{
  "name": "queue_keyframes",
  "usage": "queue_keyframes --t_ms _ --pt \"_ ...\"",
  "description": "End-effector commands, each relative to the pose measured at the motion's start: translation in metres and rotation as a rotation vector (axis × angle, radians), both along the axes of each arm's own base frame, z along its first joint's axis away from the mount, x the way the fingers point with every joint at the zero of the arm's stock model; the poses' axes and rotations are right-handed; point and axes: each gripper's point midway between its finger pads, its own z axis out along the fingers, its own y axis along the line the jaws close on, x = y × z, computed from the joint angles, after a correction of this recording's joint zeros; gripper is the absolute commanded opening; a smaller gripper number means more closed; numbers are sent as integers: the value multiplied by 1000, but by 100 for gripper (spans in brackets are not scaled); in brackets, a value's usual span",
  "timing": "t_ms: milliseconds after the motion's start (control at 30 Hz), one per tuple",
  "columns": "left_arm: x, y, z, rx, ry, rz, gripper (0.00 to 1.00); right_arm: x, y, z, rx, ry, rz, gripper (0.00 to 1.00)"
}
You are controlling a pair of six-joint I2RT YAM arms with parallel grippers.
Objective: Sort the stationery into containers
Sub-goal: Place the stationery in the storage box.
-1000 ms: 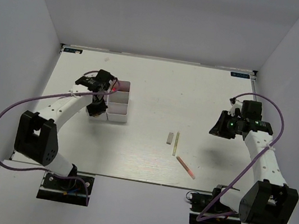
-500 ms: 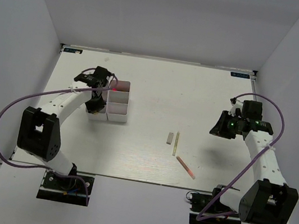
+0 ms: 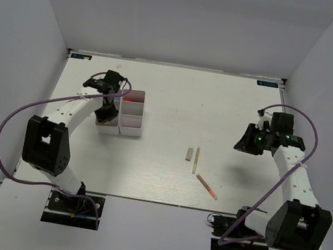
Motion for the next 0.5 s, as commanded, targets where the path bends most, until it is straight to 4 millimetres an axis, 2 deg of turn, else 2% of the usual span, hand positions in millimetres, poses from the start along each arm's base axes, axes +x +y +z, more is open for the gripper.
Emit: queue_keyframes --t_ms 0,167,267,367,400,467 --pt "8 1 9 -5 -29 4 41 0 2 -1 23 -2 1 23" --pt "7 0 8 -4 -21 4 51 1 1 0 28 -4 -2 23" --pt "7 0 10 -9 -22 5 51 1 1 0 29 -4 0 23" --pt "4 -4 21 -40 -45 -6 38 -1 6 2 48 -14 34 25" --pt "3 -6 25 -42 -51 -28 25 -1 6 3 45 -29 66 27" --pt "1 -14 44 -43 -109 -118 12 -9 19 7 97 -54 187 51"
